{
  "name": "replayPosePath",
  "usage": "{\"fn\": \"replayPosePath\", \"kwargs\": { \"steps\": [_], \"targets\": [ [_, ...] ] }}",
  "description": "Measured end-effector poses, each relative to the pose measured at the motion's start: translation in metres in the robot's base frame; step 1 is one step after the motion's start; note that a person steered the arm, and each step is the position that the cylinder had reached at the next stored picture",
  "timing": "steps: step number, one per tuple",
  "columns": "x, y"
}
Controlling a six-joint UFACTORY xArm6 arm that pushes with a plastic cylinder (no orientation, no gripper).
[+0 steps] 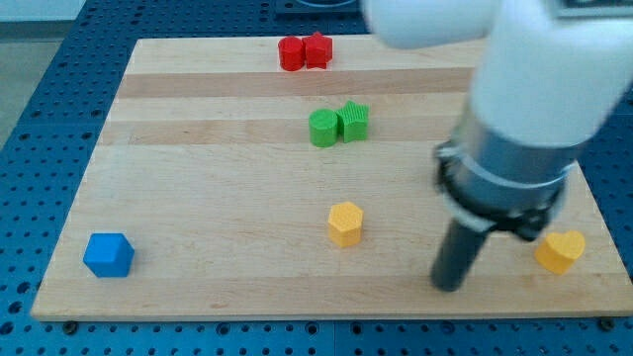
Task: Push the yellow hexagon to the yellow heart
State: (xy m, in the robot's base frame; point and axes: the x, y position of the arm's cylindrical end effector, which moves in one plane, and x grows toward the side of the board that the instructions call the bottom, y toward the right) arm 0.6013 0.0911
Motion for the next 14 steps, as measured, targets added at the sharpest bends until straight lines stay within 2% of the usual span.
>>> {"fn": "replayPosePath", "kwargs": {
  "steps": [2,3,5,8,14],
  "targets": [
    [-0.008,-0.129],
    [-0.035,-0.146],
    [-0.064,-0.118],
    [-0.07,-0.028],
    [-0.089,0.05]
  ]
}}
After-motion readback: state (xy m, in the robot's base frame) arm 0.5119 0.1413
